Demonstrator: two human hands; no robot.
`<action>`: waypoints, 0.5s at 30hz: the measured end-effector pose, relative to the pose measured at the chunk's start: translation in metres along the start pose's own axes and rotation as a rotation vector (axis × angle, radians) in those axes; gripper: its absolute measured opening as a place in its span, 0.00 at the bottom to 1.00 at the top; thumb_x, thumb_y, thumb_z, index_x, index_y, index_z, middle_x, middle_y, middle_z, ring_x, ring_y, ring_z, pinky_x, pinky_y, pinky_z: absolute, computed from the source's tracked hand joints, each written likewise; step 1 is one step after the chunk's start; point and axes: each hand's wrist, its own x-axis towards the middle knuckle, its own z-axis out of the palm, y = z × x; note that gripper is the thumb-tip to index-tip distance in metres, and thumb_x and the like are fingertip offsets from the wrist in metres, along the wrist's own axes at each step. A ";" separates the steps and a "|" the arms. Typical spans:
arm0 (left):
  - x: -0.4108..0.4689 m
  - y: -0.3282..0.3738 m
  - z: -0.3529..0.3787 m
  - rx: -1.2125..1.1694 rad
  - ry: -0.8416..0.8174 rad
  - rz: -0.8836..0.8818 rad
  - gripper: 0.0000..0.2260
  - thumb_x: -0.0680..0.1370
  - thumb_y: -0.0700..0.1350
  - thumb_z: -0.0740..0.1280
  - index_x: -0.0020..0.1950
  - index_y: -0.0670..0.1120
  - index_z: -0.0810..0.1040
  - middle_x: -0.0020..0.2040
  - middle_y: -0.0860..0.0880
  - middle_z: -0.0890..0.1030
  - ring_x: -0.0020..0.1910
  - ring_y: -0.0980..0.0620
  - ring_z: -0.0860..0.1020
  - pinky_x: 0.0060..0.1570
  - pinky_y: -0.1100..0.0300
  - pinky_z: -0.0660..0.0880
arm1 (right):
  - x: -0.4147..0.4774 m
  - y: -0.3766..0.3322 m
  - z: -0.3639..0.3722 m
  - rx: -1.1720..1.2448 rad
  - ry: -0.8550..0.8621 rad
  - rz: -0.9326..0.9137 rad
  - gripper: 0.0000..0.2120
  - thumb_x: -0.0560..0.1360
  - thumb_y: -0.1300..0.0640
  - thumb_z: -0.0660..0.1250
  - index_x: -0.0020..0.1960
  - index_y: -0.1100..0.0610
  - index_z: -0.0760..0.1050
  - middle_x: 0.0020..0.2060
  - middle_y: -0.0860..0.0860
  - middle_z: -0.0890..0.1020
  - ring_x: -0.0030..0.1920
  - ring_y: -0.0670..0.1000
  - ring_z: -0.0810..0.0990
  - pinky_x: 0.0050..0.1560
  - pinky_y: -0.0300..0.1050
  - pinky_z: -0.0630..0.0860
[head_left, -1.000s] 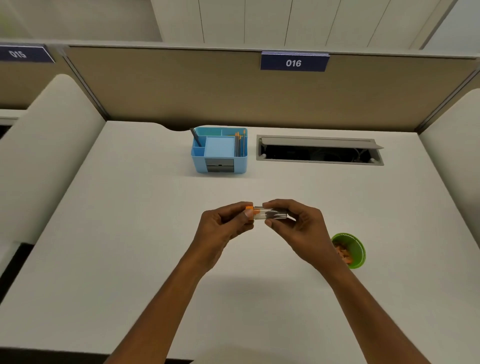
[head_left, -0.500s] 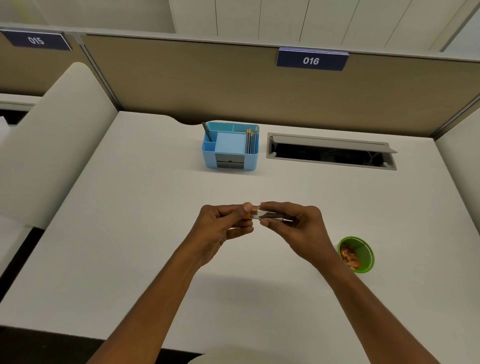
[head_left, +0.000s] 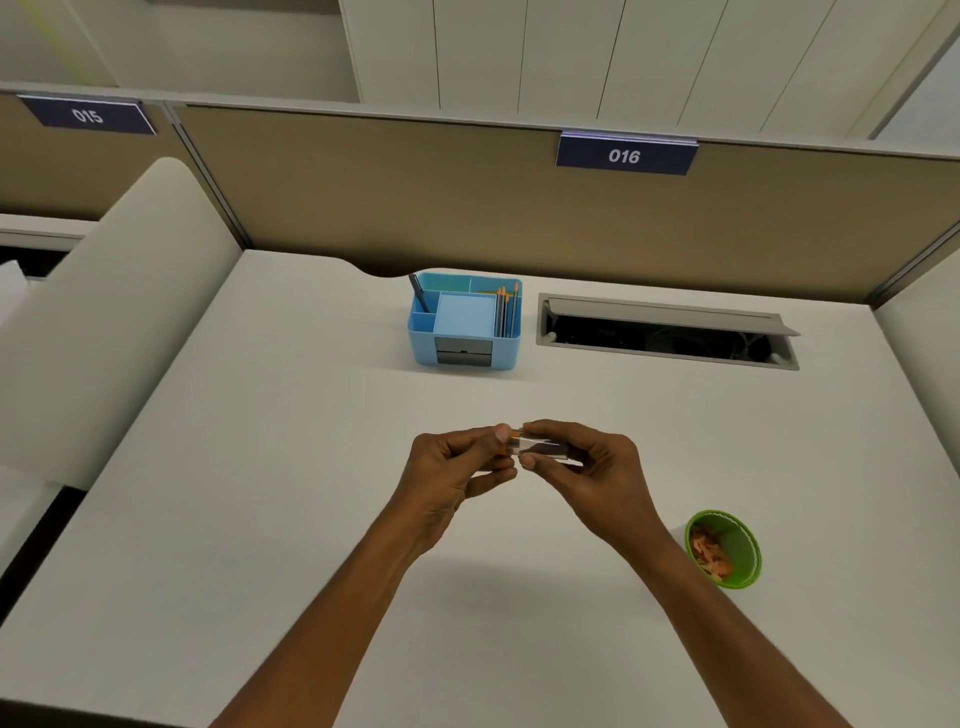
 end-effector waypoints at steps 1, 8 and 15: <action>0.005 0.001 0.002 0.001 0.012 0.014 0.13 0.72 0.51 0.77 0.52 0.45 0.90 0.49 0.42 0.90 0.48 0.45 0.88 0.48 0.58 0.84 | 0.004 0.001 0.000 -0.013 0.004 -0.014 0.16 0.73 0.63 0.78 0.60 0.55 0.85 0.52 0.49 0.89 0.54 0.48 0.88 0.57 0.46 0.85; 0.038 0.009 -0.008 -0.012 0.091 0.074 0.15 0.70 0.49 0.77 0.54 0.44 0.89 0.50 0.41 0.90 0.51 0.43 0.88 0.50 0.55 0.85 | 0.031 0.008 -0.010 -0.174 0.051 -0.053 0.17 0.75 0.63 0.76 0.62 0.54 0.82 0.56 0.49 0.85 0.55 0.48 0.85 0.53 0.42 0.85; 0.073 0.003 -0.015 0.082 0.206 0.131 0.15 0.72 0.54 0.74 0.55 0.49 0.88 0.48 0.45 0.90 0.51 0.45 0.88 0.51 0.53 0.86 | 0.070 0.023 -0.003 -0.341 0.086 -0.073 0.13 0.75 0.61 0.76 0.59 0.54 0.85 0.50 0.52 0.84 0.48 0.50 0.83 0.42 0.35 0.82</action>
